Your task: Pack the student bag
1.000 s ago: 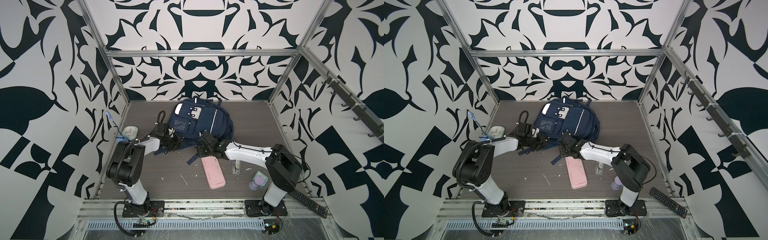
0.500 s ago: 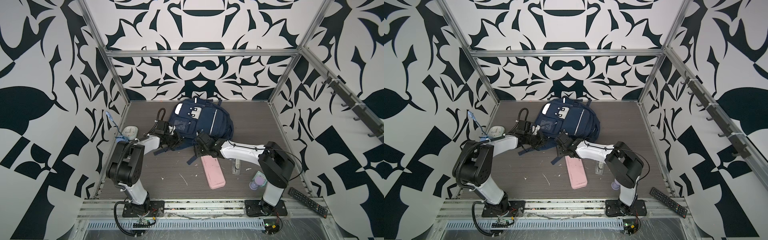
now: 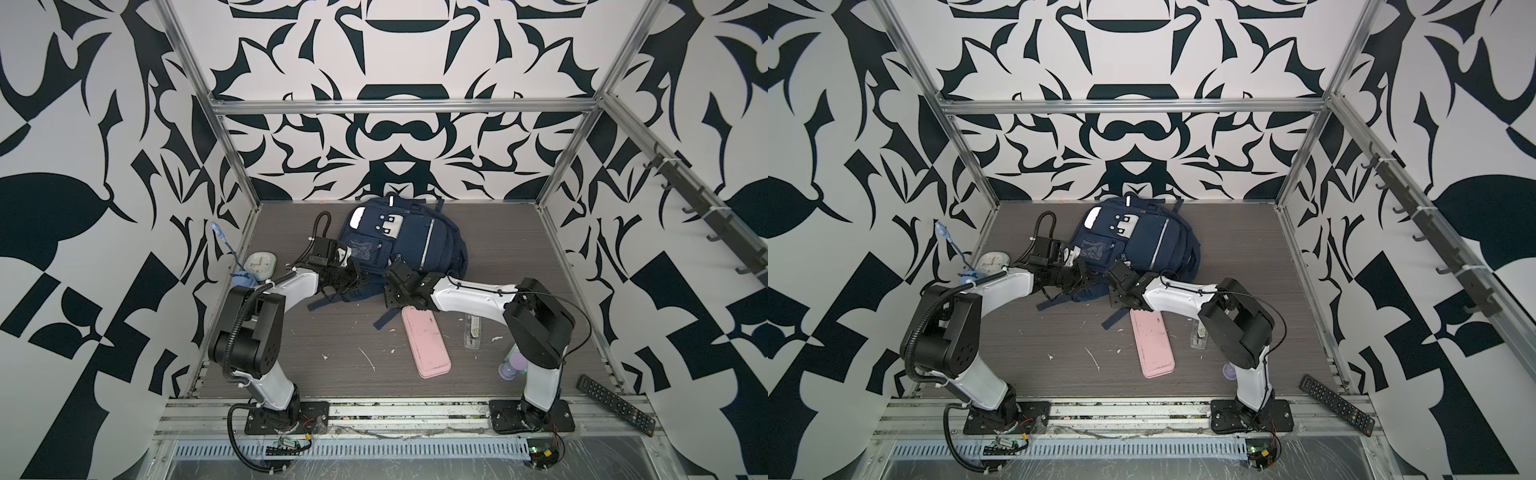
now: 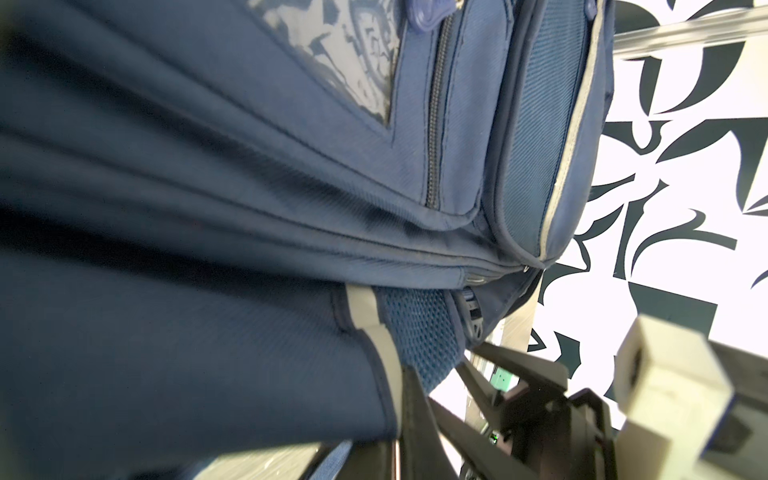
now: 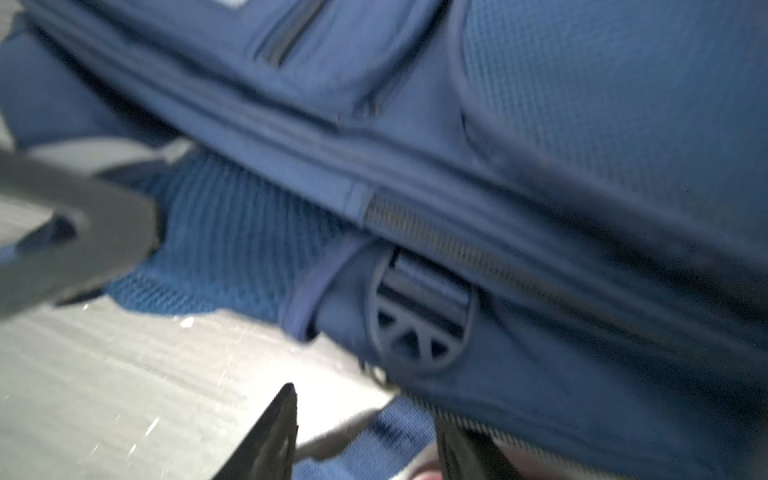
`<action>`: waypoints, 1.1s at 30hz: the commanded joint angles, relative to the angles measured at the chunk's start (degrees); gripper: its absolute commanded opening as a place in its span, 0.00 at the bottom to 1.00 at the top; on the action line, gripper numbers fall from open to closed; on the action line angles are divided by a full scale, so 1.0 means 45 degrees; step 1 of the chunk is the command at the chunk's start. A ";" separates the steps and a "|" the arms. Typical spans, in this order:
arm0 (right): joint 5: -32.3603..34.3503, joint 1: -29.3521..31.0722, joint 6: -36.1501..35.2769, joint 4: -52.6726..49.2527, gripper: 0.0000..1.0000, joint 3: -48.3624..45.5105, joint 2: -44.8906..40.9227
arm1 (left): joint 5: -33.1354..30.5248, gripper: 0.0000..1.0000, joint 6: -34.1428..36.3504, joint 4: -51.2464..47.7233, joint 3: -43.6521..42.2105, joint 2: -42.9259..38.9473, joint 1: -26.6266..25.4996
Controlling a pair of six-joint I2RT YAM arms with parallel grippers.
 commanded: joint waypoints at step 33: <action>0.1945 0.0448 0.0106 -0.1431 0.00 0.0980 -0.0119 | -0.0138 0.07 0.0739 -0.0851 0.0755 -0.0691 -0.0168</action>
